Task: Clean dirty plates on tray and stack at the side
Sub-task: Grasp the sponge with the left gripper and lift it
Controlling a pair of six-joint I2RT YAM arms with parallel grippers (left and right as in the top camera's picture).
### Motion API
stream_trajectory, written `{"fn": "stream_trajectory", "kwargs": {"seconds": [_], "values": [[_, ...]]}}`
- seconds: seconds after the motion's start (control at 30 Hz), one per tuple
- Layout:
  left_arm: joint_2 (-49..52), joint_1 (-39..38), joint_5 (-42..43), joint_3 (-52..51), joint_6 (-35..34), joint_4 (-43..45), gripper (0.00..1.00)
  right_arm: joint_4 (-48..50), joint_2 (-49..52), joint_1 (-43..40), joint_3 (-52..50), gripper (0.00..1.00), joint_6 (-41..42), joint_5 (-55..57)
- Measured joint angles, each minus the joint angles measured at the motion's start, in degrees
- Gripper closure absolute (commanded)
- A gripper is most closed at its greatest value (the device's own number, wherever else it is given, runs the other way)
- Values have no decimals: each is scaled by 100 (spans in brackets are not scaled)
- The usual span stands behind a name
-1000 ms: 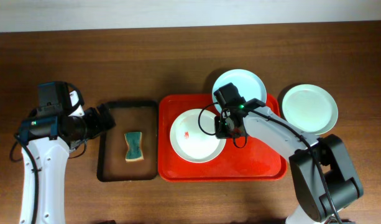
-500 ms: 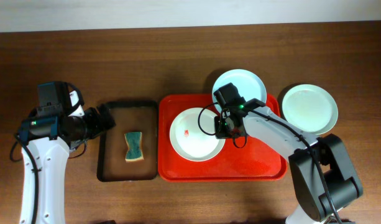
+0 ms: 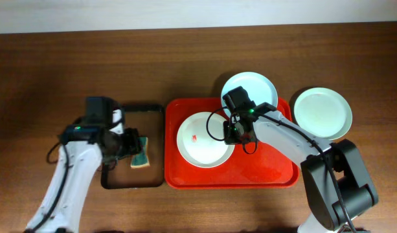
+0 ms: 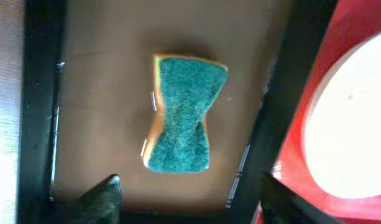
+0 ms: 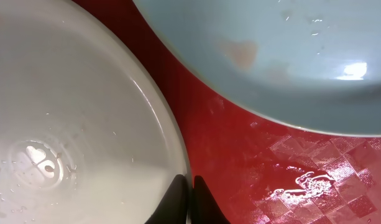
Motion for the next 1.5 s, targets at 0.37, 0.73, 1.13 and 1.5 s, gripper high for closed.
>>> {"fn": "stream_trajectory", "kwargs": {"seconds": [0.37, 0.73, 1.13, 1.5], "values": [[1943, -614, -748, 905, 262, -177, 68, 11, 0, 0, -4, 96, 2, -2], [2371, -614, -748, 592, 297, 356, 100, 9, 0, 0, -4, 96, 2, 0], [1156, -619, -1113, 1867, 326, -63, 100, -22, 4, 0, -26, 96, 2, 0], [1200, -619, -671, 1985, 354, -590, 100, -28, 4, 0, -26, 96, 433, -522]]}}
